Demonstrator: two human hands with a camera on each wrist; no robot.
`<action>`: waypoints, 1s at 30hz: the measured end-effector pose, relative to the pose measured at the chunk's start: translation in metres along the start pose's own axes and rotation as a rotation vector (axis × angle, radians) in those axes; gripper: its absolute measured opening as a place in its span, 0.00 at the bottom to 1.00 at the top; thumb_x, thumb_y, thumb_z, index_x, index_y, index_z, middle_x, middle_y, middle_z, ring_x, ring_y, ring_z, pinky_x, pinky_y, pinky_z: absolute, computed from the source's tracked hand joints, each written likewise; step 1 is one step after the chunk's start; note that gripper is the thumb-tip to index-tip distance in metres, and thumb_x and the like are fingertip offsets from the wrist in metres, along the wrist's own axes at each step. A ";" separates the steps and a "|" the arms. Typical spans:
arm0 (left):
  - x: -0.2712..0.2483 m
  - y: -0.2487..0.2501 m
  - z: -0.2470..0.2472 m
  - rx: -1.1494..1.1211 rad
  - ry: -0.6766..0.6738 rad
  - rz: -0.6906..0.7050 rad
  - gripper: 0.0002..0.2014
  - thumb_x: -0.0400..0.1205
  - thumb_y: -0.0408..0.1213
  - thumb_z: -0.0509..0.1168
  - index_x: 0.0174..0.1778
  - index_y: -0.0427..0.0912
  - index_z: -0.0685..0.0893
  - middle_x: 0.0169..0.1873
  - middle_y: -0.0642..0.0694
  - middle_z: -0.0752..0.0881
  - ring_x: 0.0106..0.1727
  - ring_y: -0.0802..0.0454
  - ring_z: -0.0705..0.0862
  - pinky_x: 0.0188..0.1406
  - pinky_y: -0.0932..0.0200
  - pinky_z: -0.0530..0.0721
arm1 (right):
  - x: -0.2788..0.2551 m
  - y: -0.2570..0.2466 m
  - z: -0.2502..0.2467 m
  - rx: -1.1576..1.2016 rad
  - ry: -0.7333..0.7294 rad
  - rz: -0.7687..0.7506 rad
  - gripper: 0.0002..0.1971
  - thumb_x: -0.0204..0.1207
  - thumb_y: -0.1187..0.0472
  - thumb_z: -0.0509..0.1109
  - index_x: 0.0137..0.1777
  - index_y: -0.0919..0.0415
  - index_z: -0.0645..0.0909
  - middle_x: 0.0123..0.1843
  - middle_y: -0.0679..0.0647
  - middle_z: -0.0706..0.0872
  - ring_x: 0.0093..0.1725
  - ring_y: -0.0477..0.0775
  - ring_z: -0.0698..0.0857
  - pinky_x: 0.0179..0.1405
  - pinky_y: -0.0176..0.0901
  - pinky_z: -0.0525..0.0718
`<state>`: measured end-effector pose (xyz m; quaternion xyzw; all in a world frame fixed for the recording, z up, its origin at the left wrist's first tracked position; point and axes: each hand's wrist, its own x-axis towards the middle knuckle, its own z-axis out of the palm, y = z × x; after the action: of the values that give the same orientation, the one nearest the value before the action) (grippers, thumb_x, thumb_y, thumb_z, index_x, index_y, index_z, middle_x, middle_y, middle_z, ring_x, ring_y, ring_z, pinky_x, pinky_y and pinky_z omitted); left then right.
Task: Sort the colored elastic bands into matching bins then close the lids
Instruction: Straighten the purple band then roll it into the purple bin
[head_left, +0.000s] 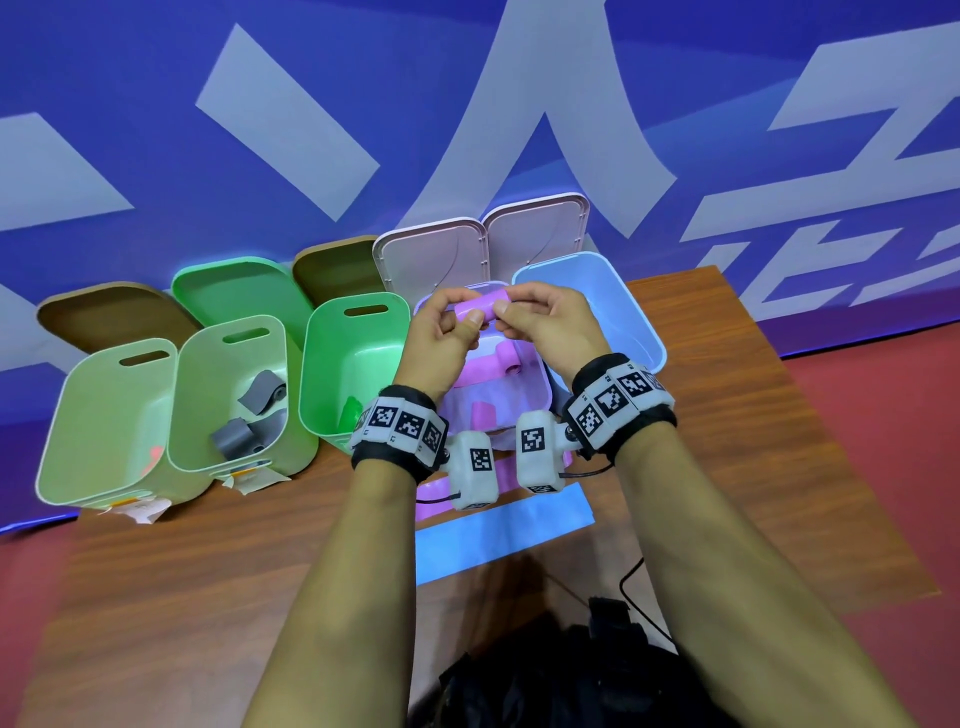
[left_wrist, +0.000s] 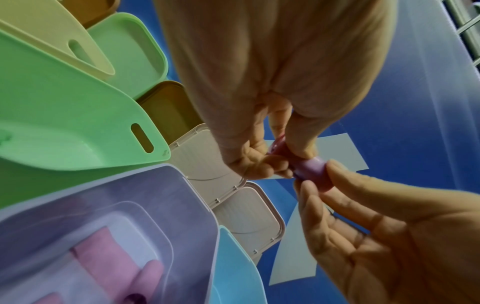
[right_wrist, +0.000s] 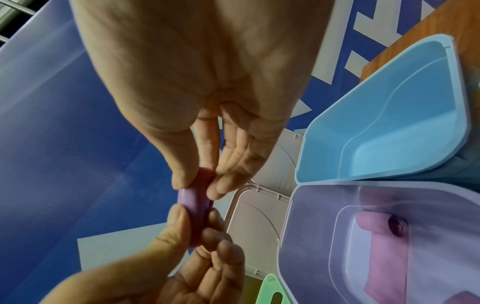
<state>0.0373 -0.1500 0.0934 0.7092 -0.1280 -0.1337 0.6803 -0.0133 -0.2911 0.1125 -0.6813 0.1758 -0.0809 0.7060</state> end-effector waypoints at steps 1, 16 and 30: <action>0.000 -0.001 0.001 -0.004 -0.002 0.000 0.11 0.85 0.25 0.64 0.52 0.47 0.79 0.39 0.43 0.86 0.42 0.49 0.81 0.47 0.58 0.80 | 0.001 0.002 0.000 -0.011 0.002 0.001 0.14 0.79 0.70 0.72 0.63 0.74 0.82 0.51 0.70 0.89 0.44 0.55 0.89 0.50 0.39 0.89; 0.010 -0.058 0.002 0.207 -0.082 -0.188 0.15 0.75 0.25 0.74 0.46 0.50 0.82 0.51 0.45 0.87 0.55 0.44 0.85 0.65 0.45 0.83 | 0.017 0.052 -0.005 -0.118 -0.015 0.243 0.14 0.73 0.76 0.74 0.58 0.69 0.84 0.50 0.62 0.90 0.45 0.55 0.88 0.50 0.47 0.89; 0.021 -0.102 0.018 0.278 -0.146 -0.357 0.18 0.72 0.14 0.65 0.44 0.45 0.82 0.42 0.46 0.87 0.43 0.51 0.85 0.43 0.64 0.86 | 0.023 0.094 -0.010 -0.521 -0.031 0.307 0.15 0.66 0.71 0.80 0.51 0.58 0.87 0.49 0.53 0.91 0.45 0.50 0.87 0.54 0.44 0.87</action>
<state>0.0508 -0.1701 -0.0091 0.7960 -0.0666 -0.2838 0.5305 -0.0075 -0.3032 0.0164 -0.8061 0.2808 0.0849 0.5140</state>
